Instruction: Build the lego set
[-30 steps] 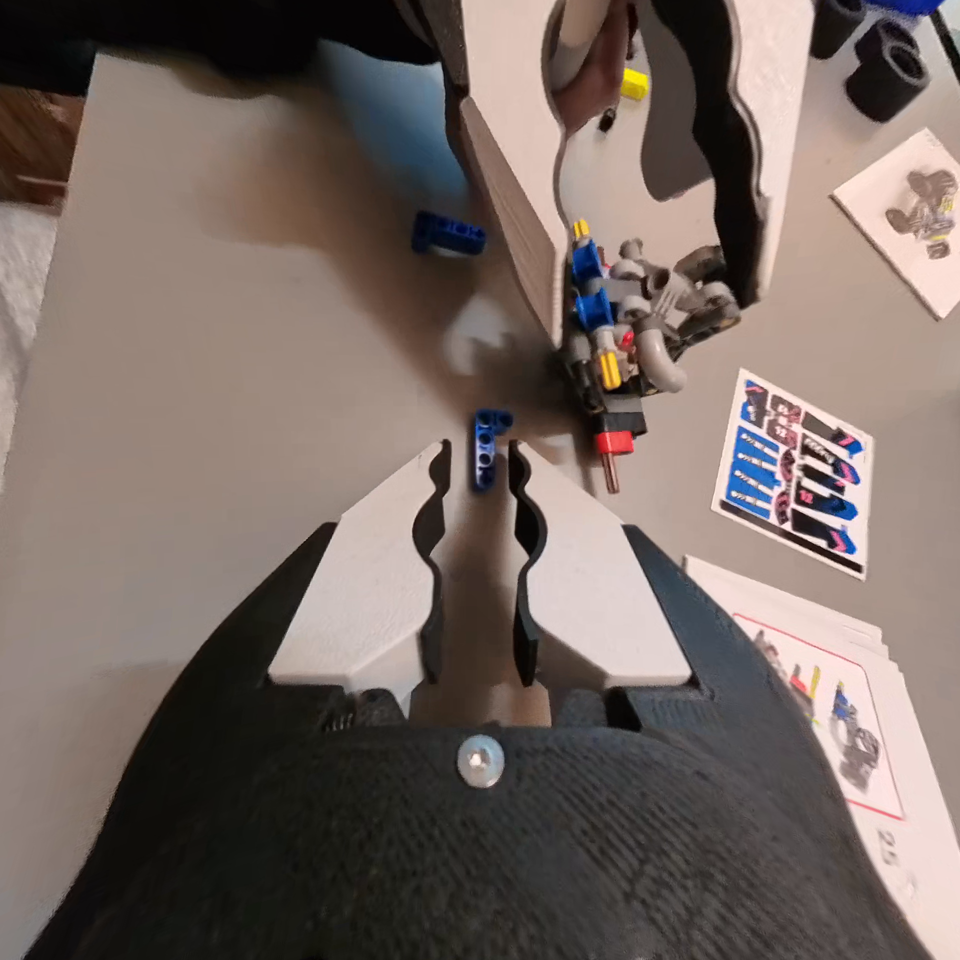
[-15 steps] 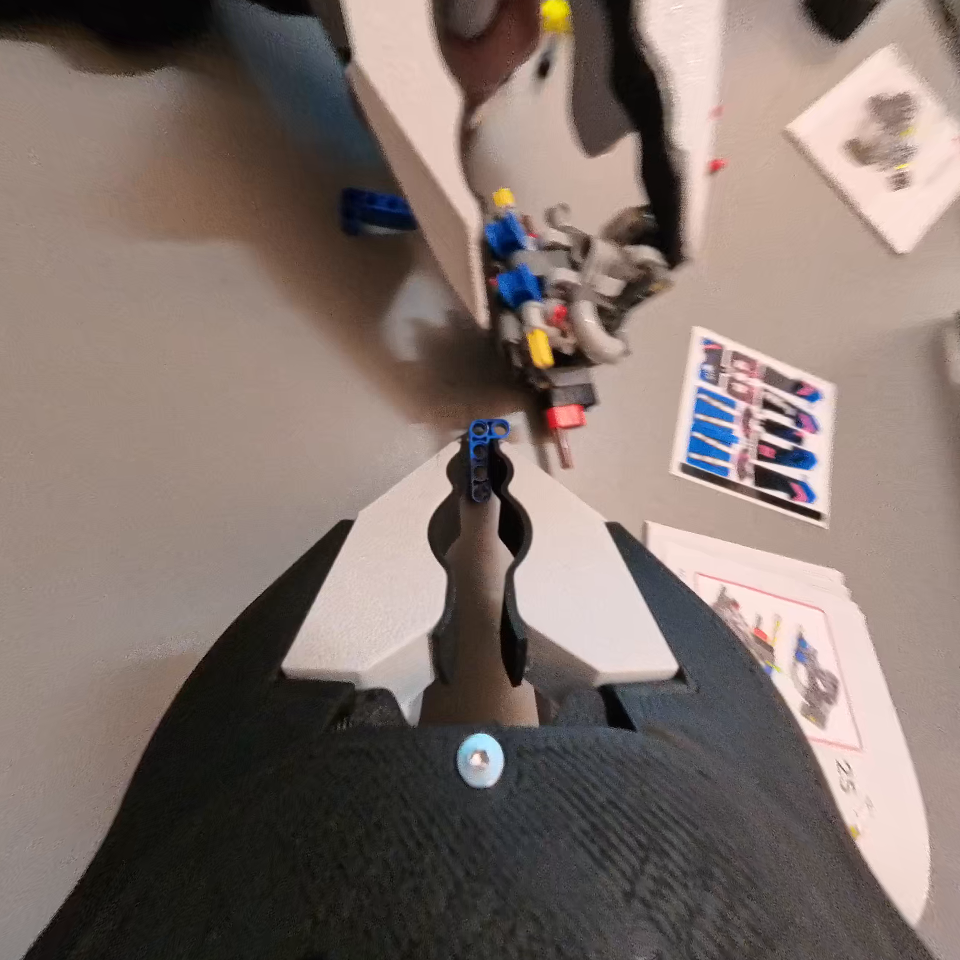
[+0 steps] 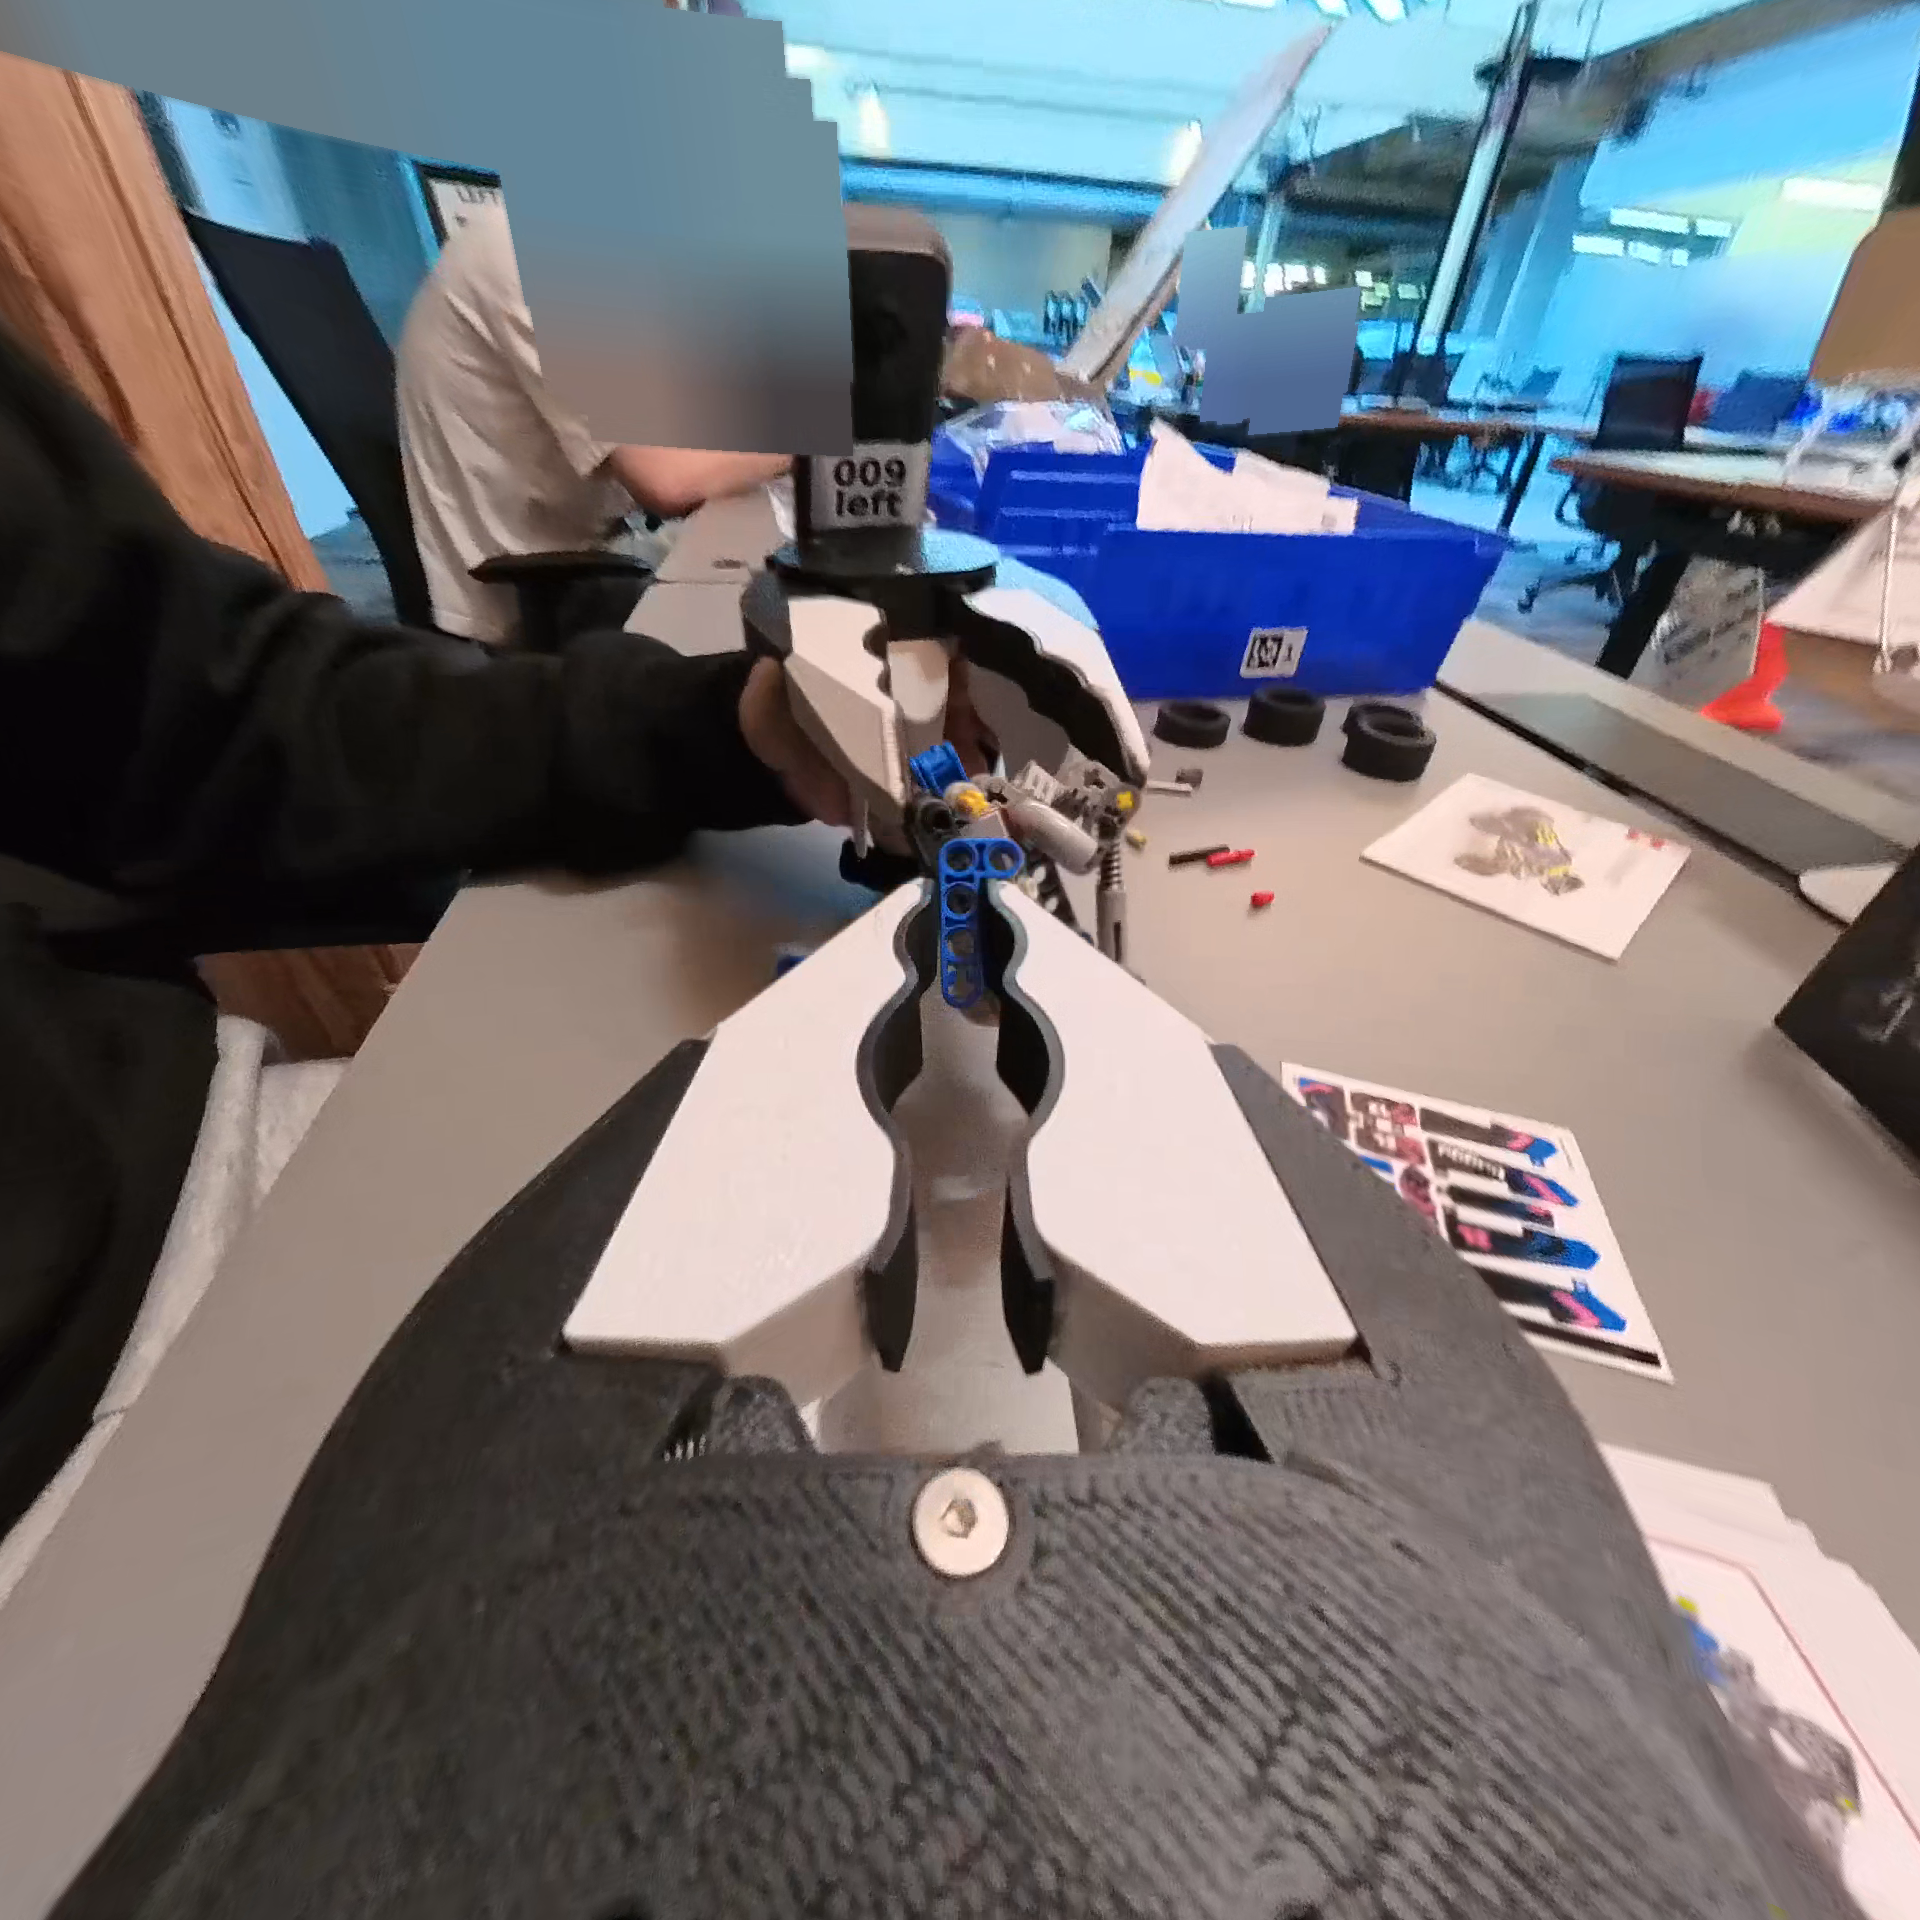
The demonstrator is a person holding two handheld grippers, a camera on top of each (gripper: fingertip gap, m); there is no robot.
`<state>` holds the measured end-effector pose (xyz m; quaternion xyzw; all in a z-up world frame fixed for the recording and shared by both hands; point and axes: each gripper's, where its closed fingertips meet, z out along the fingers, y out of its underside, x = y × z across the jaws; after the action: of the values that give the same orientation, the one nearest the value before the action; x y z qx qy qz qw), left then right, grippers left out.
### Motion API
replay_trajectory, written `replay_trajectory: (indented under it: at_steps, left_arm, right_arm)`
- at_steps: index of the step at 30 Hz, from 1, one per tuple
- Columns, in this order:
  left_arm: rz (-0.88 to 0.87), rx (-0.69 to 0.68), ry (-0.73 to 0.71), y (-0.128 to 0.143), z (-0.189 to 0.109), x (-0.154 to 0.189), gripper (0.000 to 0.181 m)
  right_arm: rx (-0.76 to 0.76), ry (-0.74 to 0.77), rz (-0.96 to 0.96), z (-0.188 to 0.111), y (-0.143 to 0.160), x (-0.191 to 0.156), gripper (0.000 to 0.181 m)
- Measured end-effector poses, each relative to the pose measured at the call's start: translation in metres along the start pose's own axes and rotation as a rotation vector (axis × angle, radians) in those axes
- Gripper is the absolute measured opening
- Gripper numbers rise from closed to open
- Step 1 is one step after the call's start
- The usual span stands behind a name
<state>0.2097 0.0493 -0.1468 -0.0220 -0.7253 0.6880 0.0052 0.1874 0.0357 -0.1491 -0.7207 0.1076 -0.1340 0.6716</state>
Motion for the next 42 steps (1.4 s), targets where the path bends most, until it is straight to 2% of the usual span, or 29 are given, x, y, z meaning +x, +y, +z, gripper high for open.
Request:
replay_trajectory:
  at_steps: [2,3,4,6,10,15,19,22,26,30,32,36,42]
  left_arm:
    - [-0.002,0.030,0.023,-0.005,-0.001,0.004,0.047]
    - [-0.005,0.065,0.024,-0.010,-0.003,0.004,0.040]
    - [-0.022,0.125,0.027,-0.019,-0.007,0.003,0.000]
    - [-0.058,0.171,0.029,-0.026,-0.014,-0.001,0.000]
    - [-0.031,0.020,-0.010,-0.003,-0.009,-0.005,0.003]
    - [0.027,-0.151,0.057,0.013,0.000,0.013,0.017]
    - [-0.048,-0.246,0.049,0.019,0.005,0.015,0.022]
    - [-0.169,-0.348,-0.007,0.014,0.013,0.007,0.037]
    - [-0.357,-0.609,0.047,0.013,0.036,0.014,0.043]
    - [-0.316,-0.955,0.073,0.037,0.050,0.012,0.044]
    - [-0.351,-1.065,0.097,0.043,0.056,0.012,0.043]
    - [-0.391,-1.334,0.104,0.062,0.046,0.011,0.041]
    - [-0.416,-1.442,0.183,0.061,0.043,0.018,0.024]
  right_arm:
    - [0.045,-0.028,-0.005,-0.002,-0.006,-0.004,0.006]
    - [0.056,-0.049,-0.010,-0.002,-0.007,-0.007,0.005]
    - [0.069,-0.063,-0.021,-0.003,-0.009,-0.010,0.005]
    - [0.102,-0.069,-0.037,-0.004,-0.013,-0.012,0.005]
    - [0.044,0.006,-0.051,-0.009,-0.005,0.003,0.005]
    - [0.191,0.095,-0.035,-0.029,-0.022,0.015,0.005]
    - [0.212,0.166,-0.030,-0.047,-0.023,0.026,0.005]
    - [0.286,0.192,-0.026,-0.059,-0.031,0.028,0.005]
    - [0.314,0.205,-0.004,-0.064,-0.033,0.032,0.005]
    - [0.306,0.217,-0.033,-0.063,-0.032,0.030,0.005]
    - [0.323,0.222,-0.013,-0.066,-0.034,0.032,0.005]
    - [0.363,0.247,0.027,-0.075,-0.037,0.037,0.005]
    - [0.390,0.255,0.052,-0.079,-0.040,0.040,0.005]
